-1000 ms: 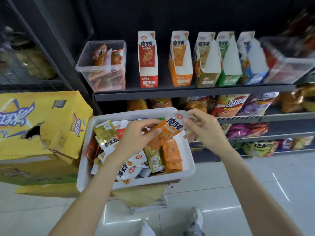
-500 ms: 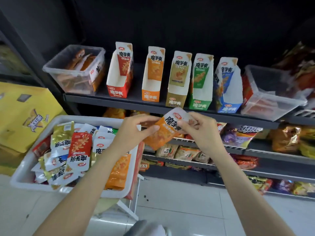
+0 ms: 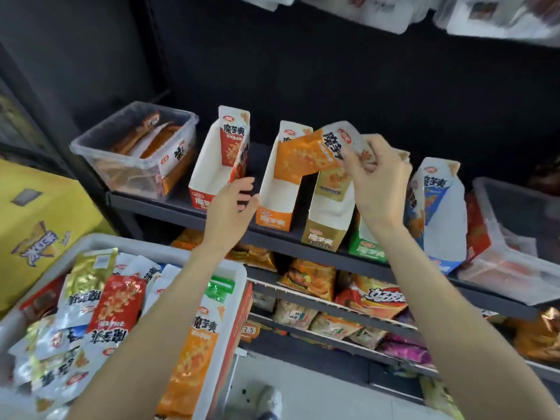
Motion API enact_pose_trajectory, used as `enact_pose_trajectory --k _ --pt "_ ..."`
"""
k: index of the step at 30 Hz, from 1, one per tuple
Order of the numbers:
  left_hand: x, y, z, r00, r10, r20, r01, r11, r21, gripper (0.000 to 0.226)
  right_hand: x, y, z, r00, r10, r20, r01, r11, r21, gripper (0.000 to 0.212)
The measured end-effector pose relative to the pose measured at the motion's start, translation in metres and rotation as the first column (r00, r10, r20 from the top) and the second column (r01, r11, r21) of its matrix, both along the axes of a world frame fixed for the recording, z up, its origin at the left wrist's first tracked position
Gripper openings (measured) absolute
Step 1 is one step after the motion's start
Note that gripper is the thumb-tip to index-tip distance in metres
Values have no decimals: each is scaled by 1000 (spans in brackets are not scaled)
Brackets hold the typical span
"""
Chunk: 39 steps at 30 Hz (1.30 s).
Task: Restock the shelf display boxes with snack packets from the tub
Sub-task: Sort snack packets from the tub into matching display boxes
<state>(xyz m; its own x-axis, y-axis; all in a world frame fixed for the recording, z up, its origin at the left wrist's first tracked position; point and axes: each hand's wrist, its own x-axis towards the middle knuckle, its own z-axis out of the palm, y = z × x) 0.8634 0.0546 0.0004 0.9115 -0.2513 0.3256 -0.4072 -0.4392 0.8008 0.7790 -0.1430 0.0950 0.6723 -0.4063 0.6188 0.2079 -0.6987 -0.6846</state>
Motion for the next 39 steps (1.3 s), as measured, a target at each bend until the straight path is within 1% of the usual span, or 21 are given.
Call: enact_pose_trajectory --k 4,6,8,12,15,18,20,23,25,28,31,33,35,37,39 --pt "29 -14 -7 999 16 -31 -12 992 128 48 57 -8 2 1000 17 -10 -18 978 -210 13" --pt "36 -18 -12 1000 14 -27 -10 987 162 48 80 -10 2 999 27 -33 -36 946 -322 11" --pt "40 -20 -16 1000 5 -20 -1 984 179 46 98 -12 -1 996 39 -76 -66 914 -401 8" --pt "43 -20 -19 1000 -11 0 11 986 168 45 125 -14 -10 977 13 -212 -112 880 -461 10" --pt "41 -20 -19 1000 -7 7 6 984 180 45 137 -16 -12 942 -69 -328 -111 859 -499 23" --pt "43 -21 -21 1000 1 16 -4 983 186 45 147 -20 -18 930 -96 -356 -116 840 -531 26" --pt "43 -21 -21 1000 3 17 -6 982 187 45 154 -23 -24 925 -100 -367 -113 849 -516 24" --pt "43 -21 -20 1000 2 12 -4 983 182 45 159 -26 -25 939 -90 -332 -90 867 -490 21" --pt "42 -21 -20 1000 1 16 -3 983 186 44 159 -26 -24 954 -94 -285 -72 852 -519 22" --pt "42 -21 -19 1000 -1 4 0 983 181 44 158 -26 -25 969 -118 -218 -37 801 -597 18" --pt "40 -22 -18 1000 -1 -10 3 983 184 45 156 -27 -30 976 -117 -181 -37 736 -676 14" --pt "40 -21 -17 1000 -5 -18 9 981 194 46 152 -27 -34 980 -121 -160 -30 700 -714 15" --pt "39 -21 -15 1000 -8 -28 14 979 204 46 143 -25 -34 990 -80 -118 -28 702 -712 15" --pt "35 -21 -10 1000 6 -29 0 980 201 45 125 -21 -30 997 -2 -74 -49 735 -676 13" --pt "24 -18 -3 999 30 -23 -26 987 157 42 100 -15 -30 996 73 -53 -90 761 -642 16"
